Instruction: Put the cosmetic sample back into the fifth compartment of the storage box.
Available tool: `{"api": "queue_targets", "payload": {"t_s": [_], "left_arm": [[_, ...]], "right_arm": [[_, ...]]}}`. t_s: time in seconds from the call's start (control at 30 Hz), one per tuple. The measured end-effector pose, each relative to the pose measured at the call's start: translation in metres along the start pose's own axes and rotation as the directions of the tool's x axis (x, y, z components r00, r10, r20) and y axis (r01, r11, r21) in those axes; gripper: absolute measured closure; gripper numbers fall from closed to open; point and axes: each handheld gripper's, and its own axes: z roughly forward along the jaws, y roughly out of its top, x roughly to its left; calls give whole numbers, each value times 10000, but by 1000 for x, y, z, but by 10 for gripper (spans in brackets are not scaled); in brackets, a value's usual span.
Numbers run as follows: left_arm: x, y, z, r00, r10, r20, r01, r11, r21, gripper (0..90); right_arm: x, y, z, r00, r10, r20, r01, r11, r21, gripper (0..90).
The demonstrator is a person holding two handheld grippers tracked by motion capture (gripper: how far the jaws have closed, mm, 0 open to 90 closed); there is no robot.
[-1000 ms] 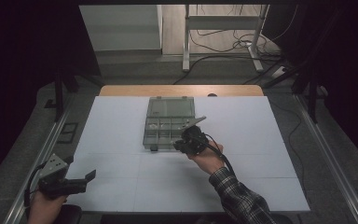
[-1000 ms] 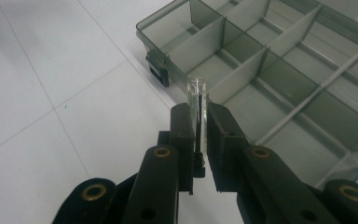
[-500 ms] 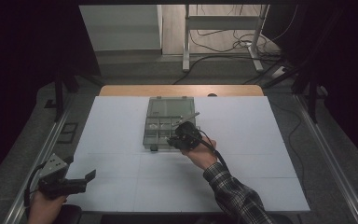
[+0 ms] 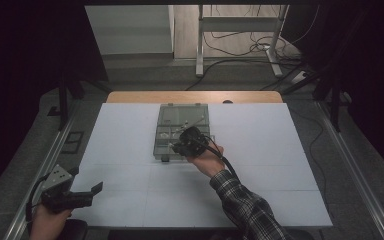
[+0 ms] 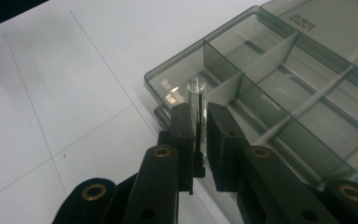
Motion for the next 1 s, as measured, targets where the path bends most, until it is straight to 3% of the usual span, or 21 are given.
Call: {"api": "queue_targets", "payload": {"t_s": [1.0], "left_arm": [[1,0,0,9999,-61,92,61,10000,-18,17]], "right_arm": [[4,22,45,9999,-58,111,58,10000,5,808]]}}
